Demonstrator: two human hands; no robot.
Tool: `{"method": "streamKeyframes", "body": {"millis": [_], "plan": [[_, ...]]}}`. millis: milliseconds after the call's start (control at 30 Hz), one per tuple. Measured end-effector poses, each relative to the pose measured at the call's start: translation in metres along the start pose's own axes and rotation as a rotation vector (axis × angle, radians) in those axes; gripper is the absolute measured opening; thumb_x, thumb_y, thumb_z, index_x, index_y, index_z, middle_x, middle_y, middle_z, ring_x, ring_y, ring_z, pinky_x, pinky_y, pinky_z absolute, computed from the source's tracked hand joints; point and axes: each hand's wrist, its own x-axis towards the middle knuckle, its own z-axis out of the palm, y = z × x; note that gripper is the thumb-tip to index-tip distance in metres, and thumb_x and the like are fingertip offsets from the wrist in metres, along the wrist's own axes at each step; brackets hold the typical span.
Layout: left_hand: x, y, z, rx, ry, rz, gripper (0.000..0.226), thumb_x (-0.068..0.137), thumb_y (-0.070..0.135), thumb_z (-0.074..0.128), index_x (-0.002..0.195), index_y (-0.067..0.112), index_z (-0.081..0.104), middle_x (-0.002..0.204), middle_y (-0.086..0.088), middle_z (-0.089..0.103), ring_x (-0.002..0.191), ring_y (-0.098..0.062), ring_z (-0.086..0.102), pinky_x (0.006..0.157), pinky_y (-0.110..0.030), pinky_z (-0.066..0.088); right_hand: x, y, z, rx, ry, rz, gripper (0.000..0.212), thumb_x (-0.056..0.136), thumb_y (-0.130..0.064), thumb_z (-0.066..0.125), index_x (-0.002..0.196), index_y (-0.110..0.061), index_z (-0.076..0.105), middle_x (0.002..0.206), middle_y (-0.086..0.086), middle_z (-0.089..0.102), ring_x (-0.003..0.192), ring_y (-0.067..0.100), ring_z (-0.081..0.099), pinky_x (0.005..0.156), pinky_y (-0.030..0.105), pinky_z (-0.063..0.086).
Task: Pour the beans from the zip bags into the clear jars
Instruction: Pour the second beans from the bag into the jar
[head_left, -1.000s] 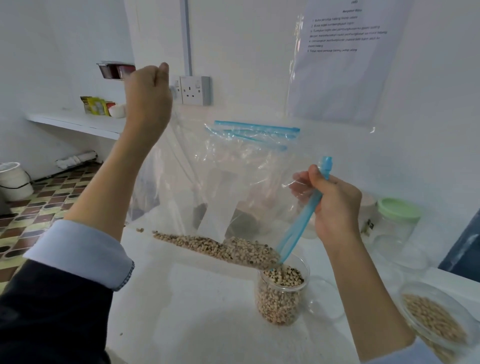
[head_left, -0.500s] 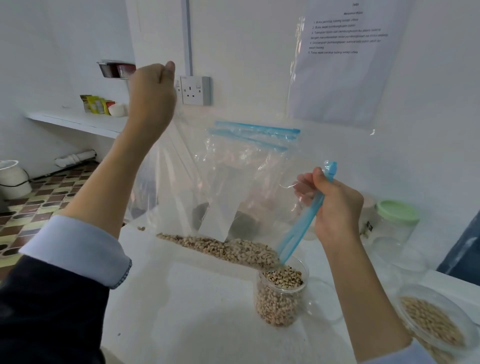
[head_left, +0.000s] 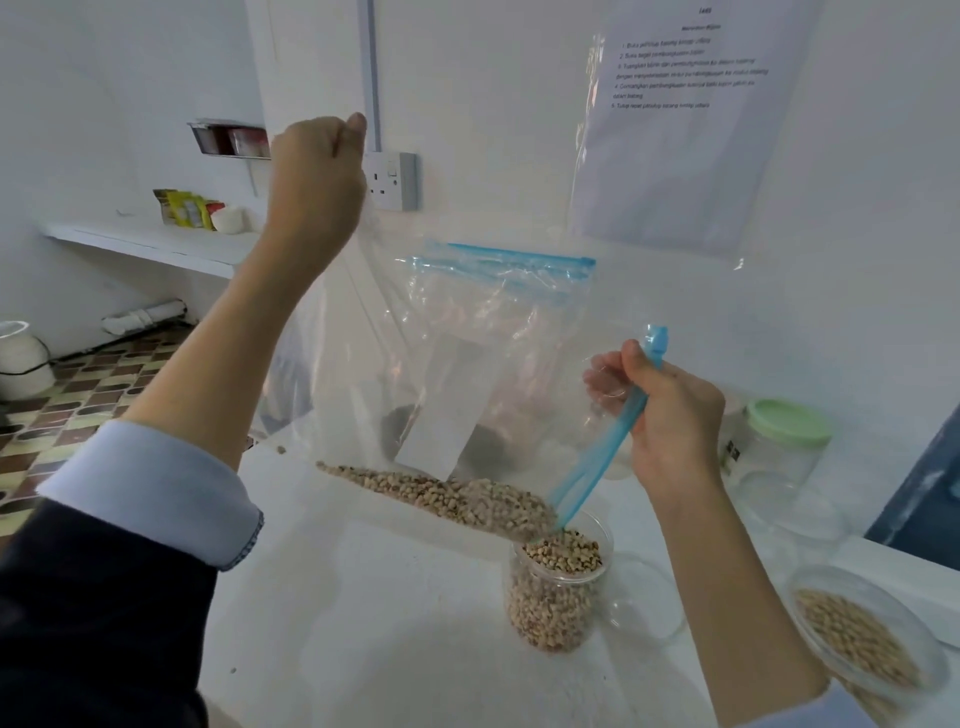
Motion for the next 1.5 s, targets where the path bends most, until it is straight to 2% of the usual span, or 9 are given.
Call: {"method": "streamKeyframes", "body": {"millis": [133,300,467,600,767,1167,1400,1500], "plan": [[-0.0002,0.0006,0.0010,-0.034,-0.009,-0.011,0.044,0.101,0.028,0.037,0.068,0.000,0.050,0.069,-0.018,0.048,0.064,-0.025,0.043,0.064,-0.030,0.037,0.0005,-0.0013,-0.0033,-0.005,0.019,-0.005,0.014,0.090,-0.011,0.064,0.082,0.000,0.067,0.069,0.007,0.071,0.059,0.016,0.068,0.061,0.025,0.057],[-0.0007,0.0030,0.0015,-0.053,-0.013,-0.035,0.046,0.101,0.025,0.038,0.056,0.014,0.035,0.057,-0.007,0.041,0.057,-0.023,0.041,0.058,-0.028,0.035,0.0018,-0.0030,-0.0044,0.008,0.013,-0.008,0.015,0.089,-0.011,0.064,0.080,-0.001,0.067,0.066,0.006,0.071,0.059,0.017,0.068,0.063,0.027,0.057],[0.0030,0.0014,0.0014,-0.061,-0.014,-0.024,0.046,0.100,0.027,0.038,0.056,0.014,0.035,0.064,-0.016,0.044,0.063,-0.026,0.042,0.062,-0.031,0.036,0.0034,-0.0033,-0.0057,-0.012,0.020,-0.008,0.015,0.090,-0.013,0.064,0.084,0.001,0.068,0.071,0.008,0.071,0.061,0.016,0.069,0.063,0.026,0.057],[0.0051,0.0016,0.0023,-0.058,-0.022,-0.004,0.049,0.096,0.031,0.038,0.060,-0.001,0.041,0.067,-0.017,0.047,0.062,-0.027,0.041,0.061,-0.032,0.034,0.0045,-0.0027,-0.0062,-0.029,0.005,0.004,0.015,0.089,-0.012,0.064,0.081,0.001,0.067,0.070,0.008,0.071,0.061,0.017,0.069,0.066,0.028,0.058],[0.0072,0.0036,0.0067,-0.071,-0.032,0.000,0.044,0.097,0.030,0.039,0.056,0.015,0.031,0.067,-0.016,0.044,0.062,-0.026,0.041,0.060,-0.032,0.033,0.0052,-0.0039,-0.0063,-0.001,-0.002,-0.002,0.015,0.089,-0.011,0.064,0.079,0.000,0.067,0.066,0.007,0.070,0.060,0.018,0.068,0.066,0.029,0.058],[0.0068,0.0055,0.0075,-0.093,-0.039,-0.007,0.046,0.098,0.027,0.040,0.055,0.015,0.031,0.066,-0.016,0.043,0.062,-0.026,0.039,0.061,-0.030,0.032,0.0027,-0.0041,-0.0068,0.009,0.041,0.020,0.014,0.089,-0.013,0.064,0.084,0.000,0.068,0.072,0.009,0.071,0.061,0.016,0.069,0.063,0.026,0.056],[0.0076,0.0072,0.0064,-0.082,-0.037,-0.015,0.045,0.099,0.026,0.040,0.056,0.011,0.035,0.068,-0.017,0.044,0.063,-0.026,0.040,0.062,-0.028,0.032,0.0033,-0.0050,-0.0060,0.018,0.018,0.019,0.015,0.089,-0.012,0.064,0.080,0.000,0.067,0.068,0.008,0.071,0.061,0.017,0.069,0.065,0.028,0.057],[0.0071,0.0075,0.0054,-0.078,-0.046,-0.007,0.046,0.096,0.030,0.039,0.062,0.001,0.045,0.067,-0.015,0.044,0.062,-0.026,0.039,0.062,-0.031,0.033,0.0023,-0.0032,-0.0060,0.006,-0.002,0.028,0.014,0.089,-0.010,0.064,0.081,0.001,0.067,0.070,0.011,0.070,0.060,0.017,0.069,0.063,0.027,0.058]]}}
